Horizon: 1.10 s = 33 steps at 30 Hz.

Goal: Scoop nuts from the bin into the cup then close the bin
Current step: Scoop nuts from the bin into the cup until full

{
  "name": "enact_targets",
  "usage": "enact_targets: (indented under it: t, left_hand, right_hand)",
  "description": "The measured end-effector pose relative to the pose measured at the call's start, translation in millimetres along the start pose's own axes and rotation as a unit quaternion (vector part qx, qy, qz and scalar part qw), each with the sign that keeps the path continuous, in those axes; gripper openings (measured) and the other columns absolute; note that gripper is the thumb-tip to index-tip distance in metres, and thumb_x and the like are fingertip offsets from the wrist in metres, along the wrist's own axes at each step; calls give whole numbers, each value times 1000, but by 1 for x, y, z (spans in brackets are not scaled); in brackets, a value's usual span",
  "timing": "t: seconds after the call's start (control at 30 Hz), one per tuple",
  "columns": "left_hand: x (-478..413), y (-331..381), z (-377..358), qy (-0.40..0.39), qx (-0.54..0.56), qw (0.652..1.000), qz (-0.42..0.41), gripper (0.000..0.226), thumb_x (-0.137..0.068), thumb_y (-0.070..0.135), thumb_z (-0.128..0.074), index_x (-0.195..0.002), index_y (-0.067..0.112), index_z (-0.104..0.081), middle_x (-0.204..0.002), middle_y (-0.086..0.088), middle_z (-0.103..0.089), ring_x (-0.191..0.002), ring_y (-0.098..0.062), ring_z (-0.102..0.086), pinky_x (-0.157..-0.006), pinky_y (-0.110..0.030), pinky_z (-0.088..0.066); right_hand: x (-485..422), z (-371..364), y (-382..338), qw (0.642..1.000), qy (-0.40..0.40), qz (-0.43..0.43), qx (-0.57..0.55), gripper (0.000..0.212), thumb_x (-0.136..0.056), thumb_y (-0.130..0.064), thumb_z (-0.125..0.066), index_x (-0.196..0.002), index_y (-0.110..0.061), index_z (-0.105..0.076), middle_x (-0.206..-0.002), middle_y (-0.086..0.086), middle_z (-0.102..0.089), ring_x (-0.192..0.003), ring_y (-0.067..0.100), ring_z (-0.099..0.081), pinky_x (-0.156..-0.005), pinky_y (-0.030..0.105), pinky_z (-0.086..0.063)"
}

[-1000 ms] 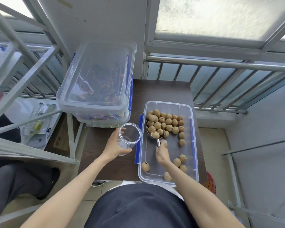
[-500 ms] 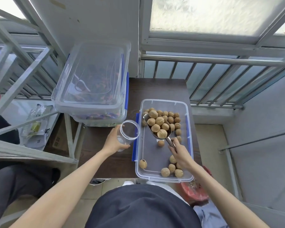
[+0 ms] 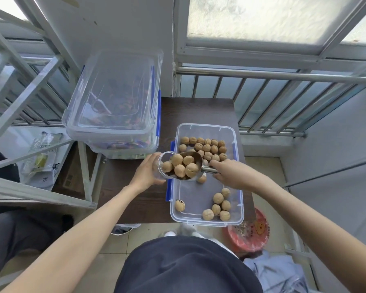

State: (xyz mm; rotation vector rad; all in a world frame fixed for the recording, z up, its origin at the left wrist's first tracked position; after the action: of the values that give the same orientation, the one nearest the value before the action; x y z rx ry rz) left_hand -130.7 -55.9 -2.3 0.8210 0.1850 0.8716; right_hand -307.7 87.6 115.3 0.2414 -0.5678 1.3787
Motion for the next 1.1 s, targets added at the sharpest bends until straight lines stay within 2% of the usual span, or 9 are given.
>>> enact_targets:
  t: [0.17, 0.3, 0.47, 0.63, 0.77, 0.83, 0.93, 1.03, 1.1]
  left_hand:
    - [7, 6, 2, 17, 23, 1000, 2, 83, -52, 20, -86, -124, 28, -47, -117, 11, -56, -110, -14, -55, -90, -36, -49]
    - [11, -2, 0, 16, 52, 998, 23, 82, -49, 25, -86, -117, 43, -43, -117, 13, -58, -110, -15, -58, -92, -39, -51]
    - [14, -13, -5, 17, 55, 997, 50, 80, -48, 27, -85, -119, 35, -47, -119, 7, -61, -109, -15, -59, -91, -40, -52]
    - [16, -25, -3, 56, 82, 991, 84, 80, -45, 22, -88, -109, 45, -45, -116, 5, -62, -107, -15, -60, -90, -34, -50]
    - [17, -22, -3, 69, 93, 990, 79, 82, -47, 19, -90, -106, 51, -42, -117, 4, -61, -106, -13, -59, -87, -27, -46]
    - [17, -18, -4, 65, 96, 991, 73, 81, -48, 18, -90, -104, 52, -42, -117, 6, -59, -104, -10, -58, -86, -25, -44]
    - [17, -11, -4, 62, 98, 991, 65, 82, -50, 18, -91, -100, 56, -39, -116, 10, -56, -102, -8, -55, -84, -24, -42]
    - [16, -7, -5, 65, 105, 990, 61, 82, -50, 17, -90, -103, 56, -40, -115, 12, -55, -105, -10, -57, -86, -24, -44]
    - [16, -3, -6, 66, 109, 990, 60, 82, -51, 16, -90, -100, 58, -39, -115, 12, -55, -106, -11, -57, -85, -23, -43]
  right_hand:
    - [-6, 22, -11, 997, 11, -9, 70, 30, -92, -12, -43, -120, -4, -50, -116, 20, -59, -105, 38, -56, -70, 33, -33]
    - [-3, 24, -7, 998, -1, -15, 60, 32, -90, -10, -43, -122, -8, -51, -116, 19, -56, -105, 38, -54, -74, 33, -35]
    - [14, 18, 19, 997, -43, -45, -38, 11, -90, -14, -49, -99, -9, -54, -93, 10, -54, -85, 29, -52, -69, 33, -38]
    - [35, -30, 46, 985, -102, -98, -103, 14, -90, -13, -48, -78, -8, -53, -75, 6, -54, -71, 24, -49, -51, 26, -33]
    - [32, -89, 55, 969, -136, -161, -129, 32, -87, -9, -45, -58, -18, -33, -67, 3, -48, -78, 26, -55, -54, 30, -35]
    - [27, -108, 51, 962, -140, -186, -144, 38, -89, -7, -42, -59, -22, -24, -72, 3, -50, -86, 30, -55, -55, 29, -35]
    - [19, -115, 47, 955, -107, -221, -168, 18, -90, -4, -38, -74, -10, -43, -100, 16, -61, -101, 35, -59, -63, 31, -40]
    - [8, -111, 46, 950, -58, -250, -180, 21, -91, -4, -38, -72, -11, -42, -118, 22, -60, -109, 38, -58, -79, 40, -46]
    - [-5, -111, 46, 941, -26, -274, -198, 16, -91, -2, -39, -95, -6, -54, -121, 21, -60, -112, 39, -57, -86, 42, -48]
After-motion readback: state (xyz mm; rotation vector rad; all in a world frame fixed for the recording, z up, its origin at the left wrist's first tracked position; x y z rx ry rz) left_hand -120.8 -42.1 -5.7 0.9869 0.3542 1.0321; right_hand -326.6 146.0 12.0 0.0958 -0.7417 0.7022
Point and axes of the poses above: each hand's wrist, its own x-axis away from the middle knuckle, its own z-axis out of the back of the hand, y = z × x, the point moved 7 cm from there along -x, towards the middle knuckle
